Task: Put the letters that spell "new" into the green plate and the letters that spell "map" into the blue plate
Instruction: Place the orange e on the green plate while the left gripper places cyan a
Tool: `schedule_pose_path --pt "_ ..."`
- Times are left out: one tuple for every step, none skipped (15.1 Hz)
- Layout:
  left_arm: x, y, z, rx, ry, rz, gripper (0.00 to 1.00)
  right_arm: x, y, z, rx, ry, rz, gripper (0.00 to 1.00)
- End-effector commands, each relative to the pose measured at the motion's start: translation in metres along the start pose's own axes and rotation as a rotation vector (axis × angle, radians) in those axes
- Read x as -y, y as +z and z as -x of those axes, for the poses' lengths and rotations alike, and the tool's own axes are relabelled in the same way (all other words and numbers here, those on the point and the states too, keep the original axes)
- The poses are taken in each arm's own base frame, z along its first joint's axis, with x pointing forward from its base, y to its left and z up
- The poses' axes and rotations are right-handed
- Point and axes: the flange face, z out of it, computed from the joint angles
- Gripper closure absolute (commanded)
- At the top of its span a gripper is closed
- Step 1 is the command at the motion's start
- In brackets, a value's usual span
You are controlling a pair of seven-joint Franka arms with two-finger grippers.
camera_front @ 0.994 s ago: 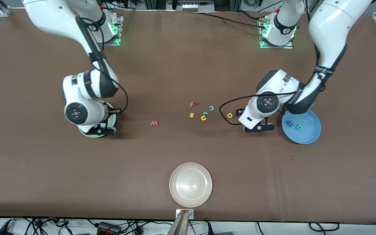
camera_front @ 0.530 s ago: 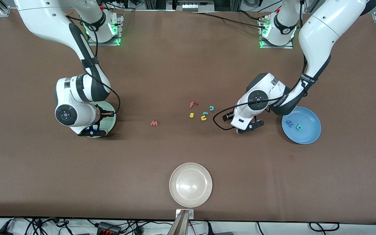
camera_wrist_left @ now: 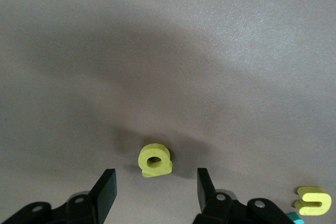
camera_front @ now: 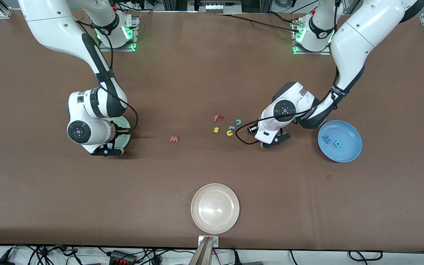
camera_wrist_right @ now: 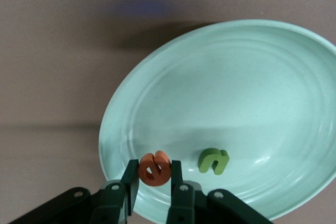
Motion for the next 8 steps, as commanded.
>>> schedule_pose_path --pt "0.0 0.001 -0.001 -0.009 -0.007 0.006 0.38 -0.008 0.003 -0.001 -0.002 0.011 -0.008 0.44" --pt "0.0 0.002 -0.001 -0.008 -0.007 0.005 0.38 -0.01 0.003 -0.002 -0.001 0.02 -0.01 0.01" --pt "0.001 0.003 -0.002 -0.007 -0.008 0.005 0.41 -0.012 -0.001 -0.002 -0.005 0.025 -0.013 0.0" --pt "0.001 0.003 -0.003 -0.007 -0.009 0.006 0.46 -0.009 -0.009 -0.002 -0.013 0.02 -0.013 0.0" --pt "0.002 0.003 -0.004 -0.007 -0.008 0.006 0.52 -0.005 -0.019 0.0 -0.028 0.015 -0.015 0.0" --pt "0.002 0.003 -0.004 -0.009 -0.006 0.005 0.56 0.002 -0.026 0.0 -0.042 -0.001 -0.015 0.0" --pt "0.001 0.003 -0.004 -0.011 -0.004 0.005 0.59 0.011 -0.038 -0.004 -0.068 -0.02 -0.017 0.0" --pt "0.001 0.002 -0.005 -0.013 -0.006 0.007 0.6 0.023 -0.044 -0.004 -0.081 -0.032 -0.023 0.0"
